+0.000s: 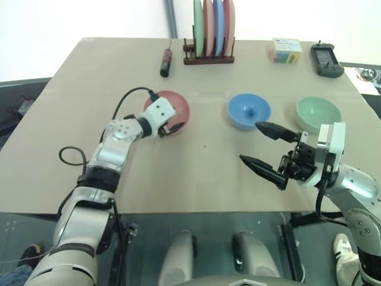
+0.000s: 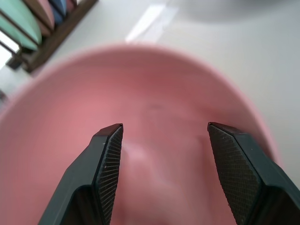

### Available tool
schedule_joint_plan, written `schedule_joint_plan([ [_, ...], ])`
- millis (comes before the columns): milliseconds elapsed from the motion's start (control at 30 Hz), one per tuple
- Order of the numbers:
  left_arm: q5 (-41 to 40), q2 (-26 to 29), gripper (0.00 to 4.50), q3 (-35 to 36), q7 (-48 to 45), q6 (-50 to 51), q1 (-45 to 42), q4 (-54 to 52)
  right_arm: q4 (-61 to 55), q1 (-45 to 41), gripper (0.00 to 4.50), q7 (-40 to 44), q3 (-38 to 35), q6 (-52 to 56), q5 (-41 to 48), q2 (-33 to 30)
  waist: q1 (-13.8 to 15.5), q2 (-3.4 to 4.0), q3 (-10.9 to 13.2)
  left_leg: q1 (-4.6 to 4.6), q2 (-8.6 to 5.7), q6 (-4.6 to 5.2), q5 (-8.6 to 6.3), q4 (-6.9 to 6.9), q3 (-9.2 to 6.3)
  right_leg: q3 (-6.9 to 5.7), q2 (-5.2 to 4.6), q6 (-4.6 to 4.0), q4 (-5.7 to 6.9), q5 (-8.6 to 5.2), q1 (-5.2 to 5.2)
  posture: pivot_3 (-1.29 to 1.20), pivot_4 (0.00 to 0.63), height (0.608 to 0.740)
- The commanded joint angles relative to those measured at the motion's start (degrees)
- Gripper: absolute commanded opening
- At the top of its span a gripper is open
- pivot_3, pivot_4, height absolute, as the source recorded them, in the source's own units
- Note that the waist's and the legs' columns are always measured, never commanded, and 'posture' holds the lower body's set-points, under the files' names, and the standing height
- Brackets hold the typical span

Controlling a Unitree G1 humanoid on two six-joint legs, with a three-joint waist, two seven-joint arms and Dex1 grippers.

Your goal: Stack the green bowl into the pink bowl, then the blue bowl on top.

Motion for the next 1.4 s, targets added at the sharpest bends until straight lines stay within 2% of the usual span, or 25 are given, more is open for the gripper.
schedule_joint_plan([
  [33,-2.43,-0.95,3.05,2.84,-1.17,-1.39,-2.55,-0.06,-2.83,0.85,4.50,-0.97,-1.72,-1.86,-0.09,-0.20,0.00,0.00,0.00,0.00,0.00,0.00,0.00,0.01,-0.01,-0.01,0.00,0.00,0.01,0.00,0.00,0.00,0.150,0.740],
  [500,-4.59,-1.34,3.05,3.35,-5.69,0.11,0.47,-5.46,-1.57,1.29,4.50,-0.09,-1.83,-2.79,0.15,-1.24,-0.08,0.00,0.00,0.02,0.00,0.00,0.00,0.03,-0.01,-0.01,0.00,0.00,0.04,0.00,0.01,0.00,0.150,0.740],
  [767,2.15,1.09,3.05,-0.07,-5.76,0.23,1.15,-2.40,-1.07,1.35,4.50,0.26,-2.09,-3.08,-0.23,-1.44,-0.03,0.00,0.00,0.03,0.00,0.00,0.00,0.03,-0.02,-0.01,0.00,0.00,0.05,0.00,0.01,0.00,0.150,0.740],
  [1233,5.62,1.12,3.05,-1.59,-6.31,-1.44,-0.84,0.68,2.79,2.04,4.50,-3.60,-4.16,-3.36,-7.09,-3.44,-0.01,0.00,0.00,0.02,0.00,0.00,0.00,0.04,-0.01,-0.01,0.00,0.00,0.05,0.00,0.01,0.00,0.150,0.740],
  [1333,5.71,0.91,2.46,-1.57,-6.53,-1.99,-0.95,0.82,2.64,2.09,4.50,-3.73,-4.06,-3.34,-7.42,-3.27,-0.01,-0.01,0.00,0.02,0.00,0.00,0.00,0.04,-0.01,-0.01,0.00,0.00,0.05,0.00,0.01,0.00,0.150,0.740],
  [1400,5.69,0.84,1.67,-1.50,-6.56,-2.04,-0.99,0.62,2.45,2.14,4.50,-3.88,-4.10,-3.26,-7.40,-3.21,-0.02,-0.01,0.00,0.02,0.00,0.00,0.00,0.04,-0.01,-0.01,0.00,0.00,0.05,0.00,0.01,0.00,0.150,0.740],
])
